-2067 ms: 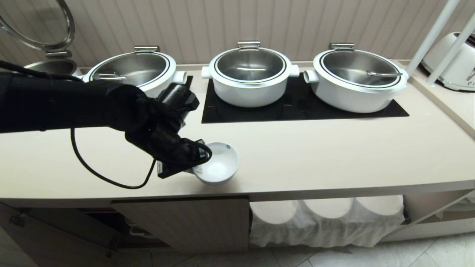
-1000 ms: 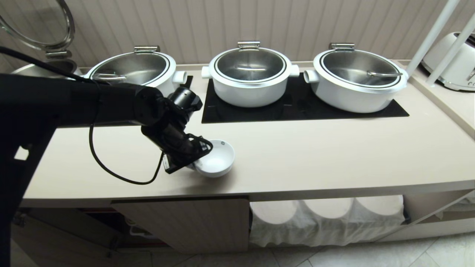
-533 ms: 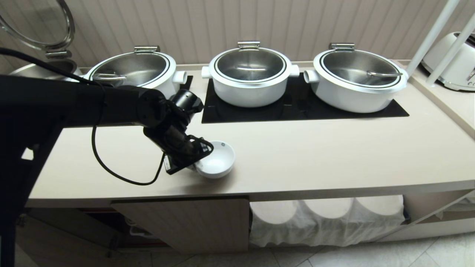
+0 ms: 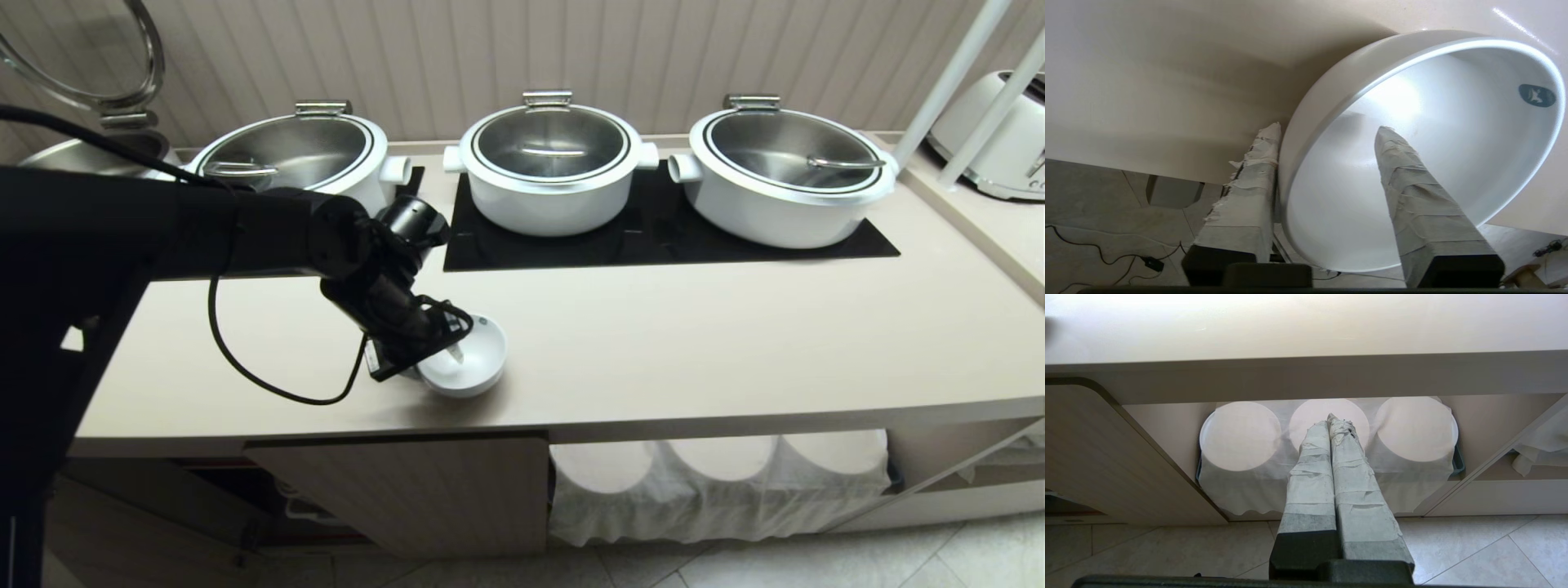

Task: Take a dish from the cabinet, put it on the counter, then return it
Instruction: Place it on the table

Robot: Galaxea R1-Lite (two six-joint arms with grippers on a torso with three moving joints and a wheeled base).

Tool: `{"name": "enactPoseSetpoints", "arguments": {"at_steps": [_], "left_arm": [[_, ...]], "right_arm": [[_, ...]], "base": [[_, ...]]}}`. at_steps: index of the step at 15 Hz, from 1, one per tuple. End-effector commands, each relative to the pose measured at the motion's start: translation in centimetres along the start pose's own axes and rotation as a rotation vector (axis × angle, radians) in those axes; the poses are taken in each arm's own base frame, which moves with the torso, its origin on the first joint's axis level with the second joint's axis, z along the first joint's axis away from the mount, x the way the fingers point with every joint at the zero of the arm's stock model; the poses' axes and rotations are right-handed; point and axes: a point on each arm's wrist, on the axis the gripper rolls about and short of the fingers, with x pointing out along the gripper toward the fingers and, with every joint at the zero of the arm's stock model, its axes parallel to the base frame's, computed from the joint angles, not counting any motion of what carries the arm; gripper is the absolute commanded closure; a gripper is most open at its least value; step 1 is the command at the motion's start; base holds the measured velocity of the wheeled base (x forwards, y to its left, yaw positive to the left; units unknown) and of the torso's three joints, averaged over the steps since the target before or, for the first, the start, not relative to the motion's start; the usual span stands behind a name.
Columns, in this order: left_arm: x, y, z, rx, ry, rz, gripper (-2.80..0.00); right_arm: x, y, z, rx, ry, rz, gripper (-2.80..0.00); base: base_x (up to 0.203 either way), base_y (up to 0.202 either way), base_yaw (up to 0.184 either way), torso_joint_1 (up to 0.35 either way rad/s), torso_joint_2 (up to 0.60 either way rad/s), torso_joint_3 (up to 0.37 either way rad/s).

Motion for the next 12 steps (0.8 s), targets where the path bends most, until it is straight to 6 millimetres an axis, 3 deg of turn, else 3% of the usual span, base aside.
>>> {"name": "enactPoseSetpoints", "arguments": {"at_steps": [1,12], "left_arm": [[-0.2,-0.2,0.2,-0.006,-0.008,-0.007,-2.80],[0.6,-0.6,0.6,0.004,-0.078,0.032,-2.80]], "right_arm": [[0.0,0.0,0.0,0.002,-0.001,0.001,0.00],[0.0,0.0,0.0,0.001,-0.001,0.000,0.00]], "base": [[0.000,0.000,0.000,0.000,0.00,0.000],[0.000,0.000,0.000,0.000,0.00,0.000]]}}
